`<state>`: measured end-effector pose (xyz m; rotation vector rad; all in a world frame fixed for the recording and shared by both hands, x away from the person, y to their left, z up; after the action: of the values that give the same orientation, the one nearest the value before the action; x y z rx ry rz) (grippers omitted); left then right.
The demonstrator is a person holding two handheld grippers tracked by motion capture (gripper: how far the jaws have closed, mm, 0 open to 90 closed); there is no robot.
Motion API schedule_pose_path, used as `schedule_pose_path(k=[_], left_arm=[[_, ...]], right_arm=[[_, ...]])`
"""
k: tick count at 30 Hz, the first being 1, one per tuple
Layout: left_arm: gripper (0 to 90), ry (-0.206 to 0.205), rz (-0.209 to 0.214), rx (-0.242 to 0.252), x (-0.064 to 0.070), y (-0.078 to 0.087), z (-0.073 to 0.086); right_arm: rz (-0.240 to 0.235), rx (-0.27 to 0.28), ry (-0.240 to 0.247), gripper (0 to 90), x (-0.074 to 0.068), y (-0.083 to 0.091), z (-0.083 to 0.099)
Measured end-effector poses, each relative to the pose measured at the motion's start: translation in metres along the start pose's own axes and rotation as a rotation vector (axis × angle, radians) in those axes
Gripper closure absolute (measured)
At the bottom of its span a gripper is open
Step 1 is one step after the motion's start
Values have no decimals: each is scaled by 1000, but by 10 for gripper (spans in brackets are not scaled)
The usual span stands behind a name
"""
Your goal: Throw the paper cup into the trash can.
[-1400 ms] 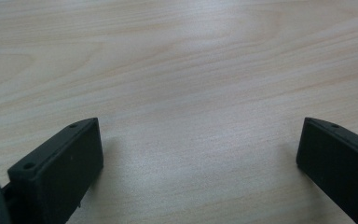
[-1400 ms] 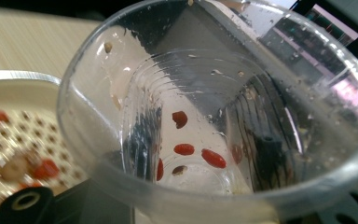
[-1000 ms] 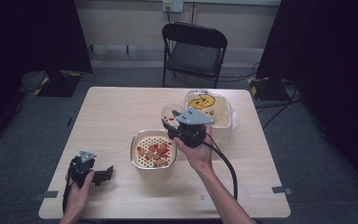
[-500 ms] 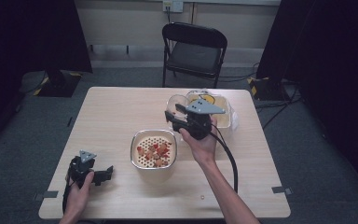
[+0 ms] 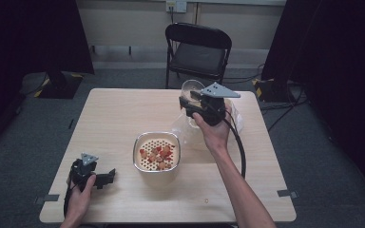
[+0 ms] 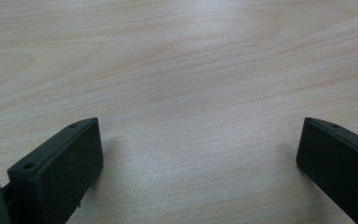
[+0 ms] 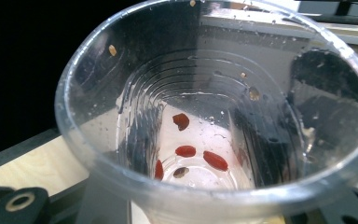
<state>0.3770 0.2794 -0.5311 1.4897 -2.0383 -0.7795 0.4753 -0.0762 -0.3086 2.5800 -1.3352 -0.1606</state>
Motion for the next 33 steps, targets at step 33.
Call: schedule_pose_path(k=[33], left_arm=[[0, 0, 0, 0, 0, 0, 0]], right_arm=[[175, -149, -129, 273, 96, -26, 25]])
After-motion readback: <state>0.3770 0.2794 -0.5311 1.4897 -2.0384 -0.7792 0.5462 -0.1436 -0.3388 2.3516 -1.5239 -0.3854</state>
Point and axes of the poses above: each handheld gripper's, and its own axes: y roughly backward along the jaws, z roughly out of its underside, x roughly to its right, the point moved 4 cm from there along -y, roughly forward along the jaws, and after that the axes turned 4 degrees about z, right-handed, at the moved point
